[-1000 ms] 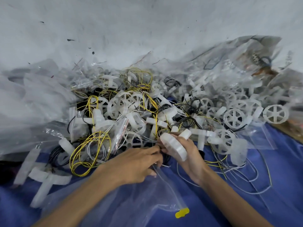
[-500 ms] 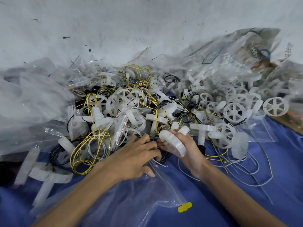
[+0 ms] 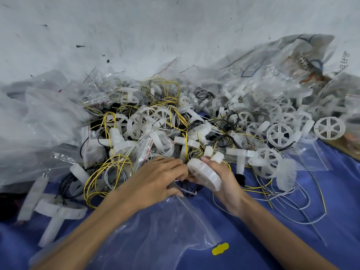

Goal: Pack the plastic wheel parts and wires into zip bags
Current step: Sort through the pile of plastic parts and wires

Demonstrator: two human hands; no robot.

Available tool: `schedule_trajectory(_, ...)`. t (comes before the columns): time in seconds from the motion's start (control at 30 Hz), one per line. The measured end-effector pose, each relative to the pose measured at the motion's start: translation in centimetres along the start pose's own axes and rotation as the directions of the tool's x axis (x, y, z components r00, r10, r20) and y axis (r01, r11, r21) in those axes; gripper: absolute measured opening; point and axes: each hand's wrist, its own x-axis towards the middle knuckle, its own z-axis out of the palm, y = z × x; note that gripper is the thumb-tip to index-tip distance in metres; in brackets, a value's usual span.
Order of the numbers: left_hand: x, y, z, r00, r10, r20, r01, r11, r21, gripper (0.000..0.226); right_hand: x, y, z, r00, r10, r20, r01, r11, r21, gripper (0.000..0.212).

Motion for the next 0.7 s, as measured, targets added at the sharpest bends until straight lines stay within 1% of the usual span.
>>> schedule_trajectory(0.03, 0.0, 0.1, -0.1, 1.000, 0.007, 0.013, -0.006, 0.999, -0.032, 0.038, 0.0, -0.1, 0.0, 1.000, -0.001, 0.003, 0.001, 1.000, -0.006, 0.021)
schedule_trajectory(0.1, -0.1, 0.4, -0.2, 0.992, 0.039, 0.120, -0.025, 0.993, -0.119, 0.030, 0.0, -0.1, 0.0, 1.000, 0.011, -0.016, -0.011, 1.000, 0.002, 0.026)
schedule_trajectory(0.2, -0.4, 0.6, 0.3, 0.943, 0.020, 0.331, 0.052, 0.977, -0.208, 0.030, 0.0, -0.1, 0.2, 0.999, 0.029, -0.044, -0.030, 0.999, -0.017, 0.042)
schedule_trajectory(0.27, -0.5, 0.5, 0.5, 0.916, -0.001, 0.401, 0.104, 0.966, -0.236, 0.026, 0.0, -0.2, 0.3, 0.998, 0.036, -0.055, -0.038, 0.999, -0.039, 0.050)
schedule_trajectory(0.33, -0.4, 0.5, 0.6, 0.905, -0.013, 0.426, 0.125, 0.964, -0.235, 0.019, 0.1, -0.2, 0.4, 0.996, 0.044, -0.072, -0.046, 0.998, -0.033, 0.058)
schedule_trajectory(0.4, -0.4, 0.4, 0.8, 0.908, -0.025, 0.419, 0.129, 0.967, -0.221, 0.015, 0.0, -0.2, 0.4, 0.997, 0.038, -0.073, -0.040, 0.999, -0.024, 0.060)
schedule_trajectory(0.5, -0.3, 0.1, 0.8, 0.922, -0.033, 0.385, 0.120, 0.971, -0.205, 0.012, -0.2, -0.2, 0.4, 0.997, 0.036, -0.065, -0.038, 0.999, -0.020, 0.051)
schedule_trajectory(0.57, -0.4, -0.1, 0.8, 0.913, -0.052, 0.404, 0.146, 0.968, -0.205, 0.014, -0.3, -0.3, 0.4, 0.997, 0.036, -0.063, -0.037, 0.999, -0.024, 0.043)
schedule_trajectory(0.63, -0.5, -0.3, 0.9, 0.906, -0.063, 0.418, 0.157, 0.968, -0.196, 0.017, -0.3, -0.3, 0.4, 0.998, 0.031, -0.059, -0.032, 0.999, -0.026, 0.041)
schedule_trajectory(0.7, -0.5, -0.1, 1.0, 0.912, -0.057, 0.405, 0.137, 0.976, -0.171, 0.012, -0.3, -0.2, 0.4, 0.998, 0.025, -0.055, -0.027, 0.999, -0.036, 0.042)
